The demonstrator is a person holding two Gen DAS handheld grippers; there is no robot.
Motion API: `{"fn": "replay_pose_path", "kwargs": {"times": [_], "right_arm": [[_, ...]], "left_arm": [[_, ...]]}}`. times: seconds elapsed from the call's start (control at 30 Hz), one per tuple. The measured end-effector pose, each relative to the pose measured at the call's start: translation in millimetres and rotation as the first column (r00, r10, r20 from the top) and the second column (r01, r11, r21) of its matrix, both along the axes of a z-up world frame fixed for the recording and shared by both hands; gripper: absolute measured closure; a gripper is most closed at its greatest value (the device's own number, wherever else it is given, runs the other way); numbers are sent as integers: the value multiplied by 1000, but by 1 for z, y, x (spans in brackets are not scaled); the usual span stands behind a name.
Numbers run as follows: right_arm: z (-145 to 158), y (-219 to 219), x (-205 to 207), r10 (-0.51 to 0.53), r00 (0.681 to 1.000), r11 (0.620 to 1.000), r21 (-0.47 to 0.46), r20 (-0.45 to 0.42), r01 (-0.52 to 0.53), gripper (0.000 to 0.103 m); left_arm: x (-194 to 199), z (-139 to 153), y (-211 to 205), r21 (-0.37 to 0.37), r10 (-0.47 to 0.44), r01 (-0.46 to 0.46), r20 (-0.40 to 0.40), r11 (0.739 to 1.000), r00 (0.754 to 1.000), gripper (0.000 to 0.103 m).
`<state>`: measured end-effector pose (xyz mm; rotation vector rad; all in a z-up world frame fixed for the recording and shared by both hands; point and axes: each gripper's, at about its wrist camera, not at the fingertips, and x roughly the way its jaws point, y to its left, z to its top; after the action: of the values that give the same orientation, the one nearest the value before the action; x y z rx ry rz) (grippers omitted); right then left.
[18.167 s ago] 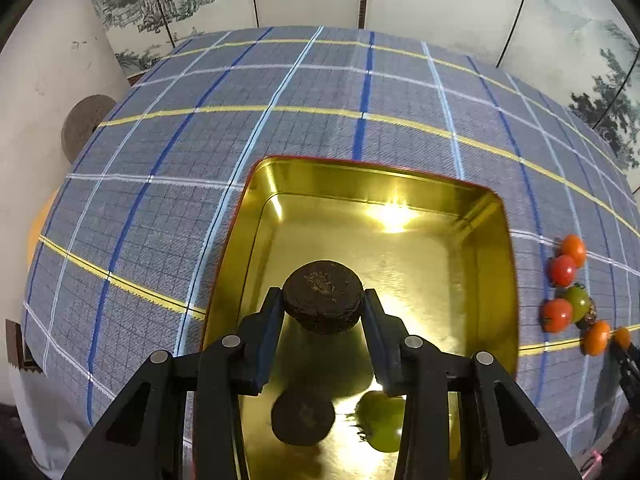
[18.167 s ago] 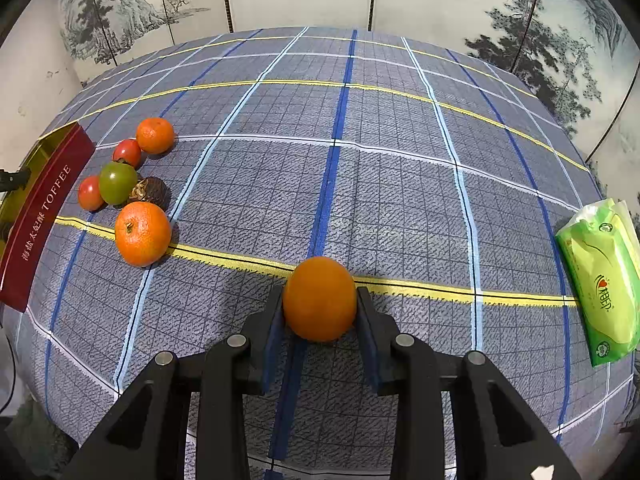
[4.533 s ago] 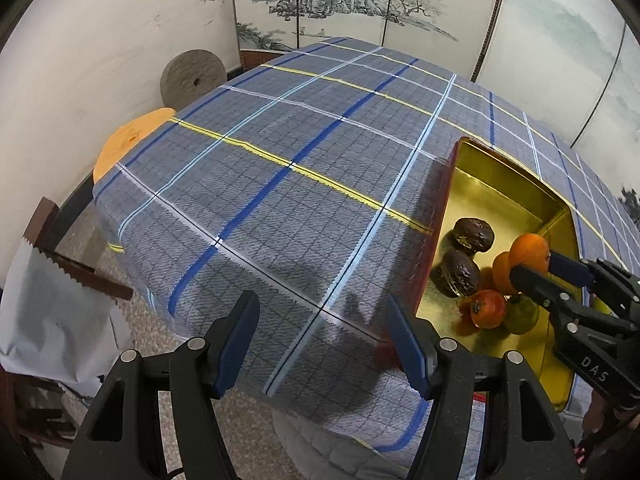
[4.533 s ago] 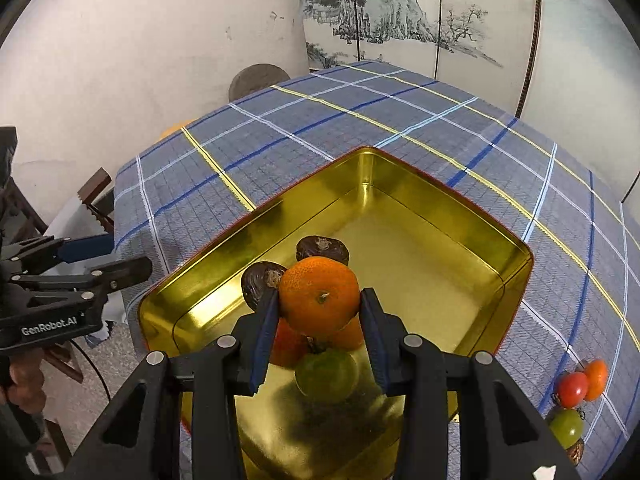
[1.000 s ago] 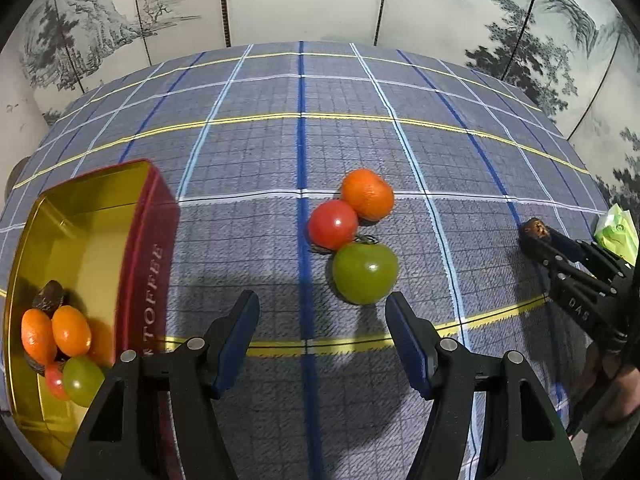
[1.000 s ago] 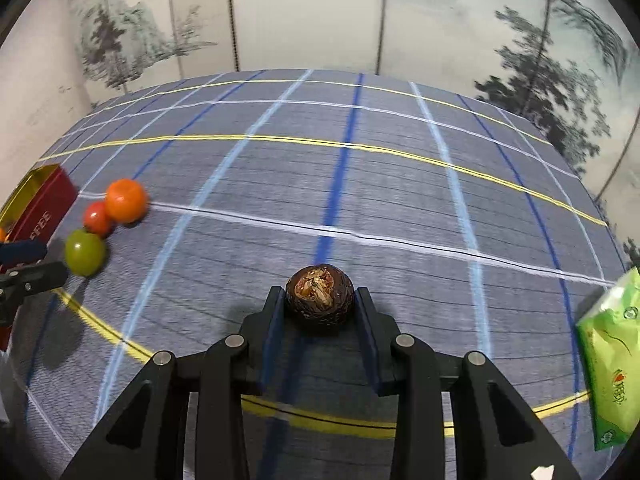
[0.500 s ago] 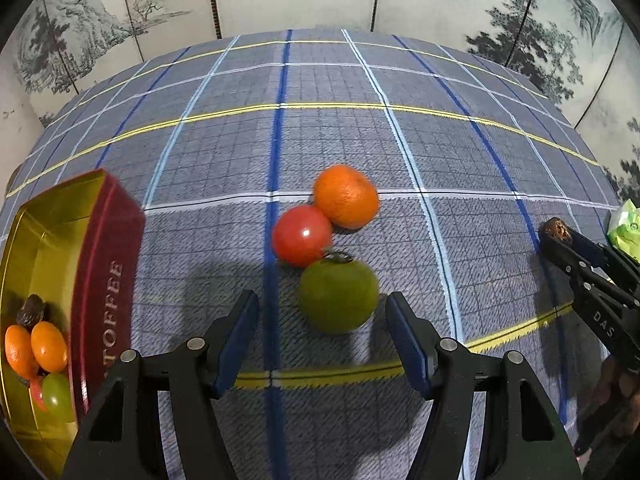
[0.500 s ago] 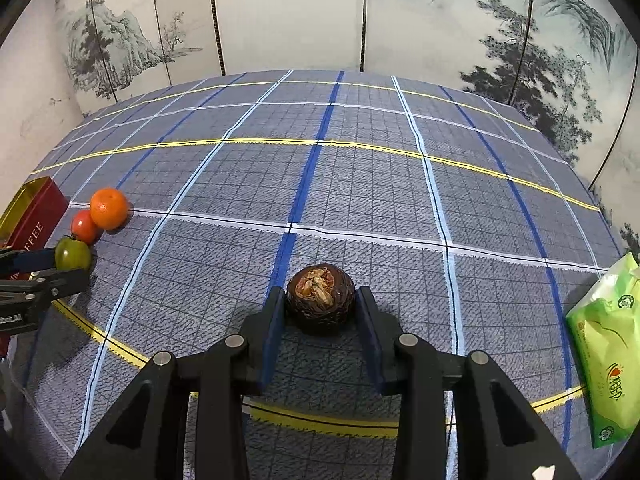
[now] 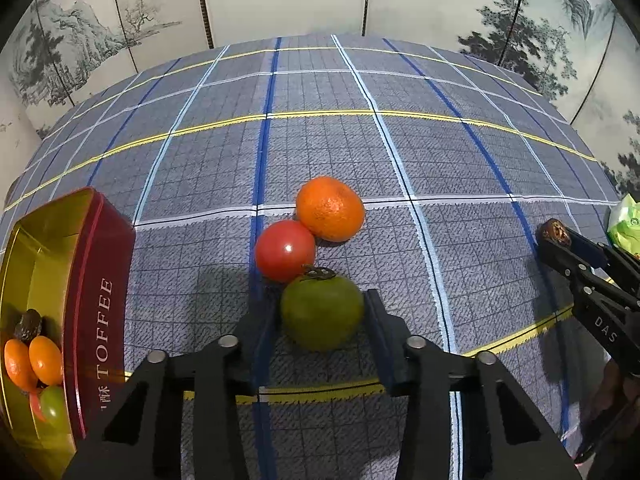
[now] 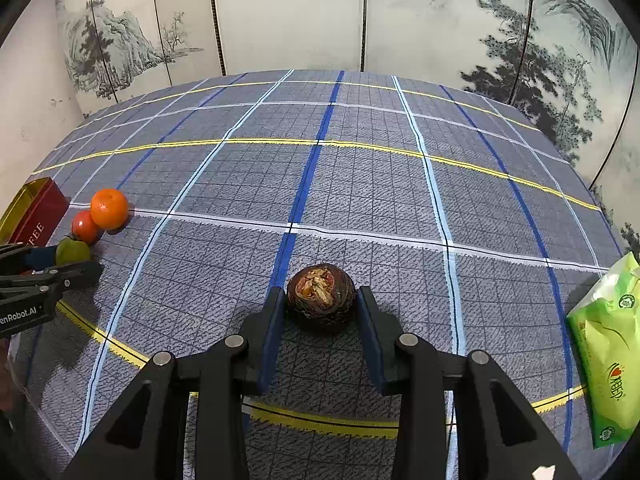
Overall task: Organize fruits
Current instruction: 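Grasp the green tomato with the left tool while the right tool holds the brown fruit, then lift the green tomato over the gold tin with the left tool while the right tool holds the brown fruit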
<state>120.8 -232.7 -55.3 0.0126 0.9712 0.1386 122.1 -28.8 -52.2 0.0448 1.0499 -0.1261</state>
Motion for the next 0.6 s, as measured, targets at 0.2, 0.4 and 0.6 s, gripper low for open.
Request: {"fn": "replay_pose_path", "kwargs": {"times": [0.2,0.4,0.6], "right_arm": [[0,0,0,0,1000,1000,0,0,0,68],[0,0,0,0,1000,1000,-1,0,0,68],[0,0,0,0,1000,1000,-1,0,0,68]], "left_arm": [[-4,1,2,1,-6,6,-6,1000,1000,65],[-11,1,8,-4,2,-2,-17,1000,1000,65],[-17,4,20,-8,27,-27,-21,1000,999,65]]}}
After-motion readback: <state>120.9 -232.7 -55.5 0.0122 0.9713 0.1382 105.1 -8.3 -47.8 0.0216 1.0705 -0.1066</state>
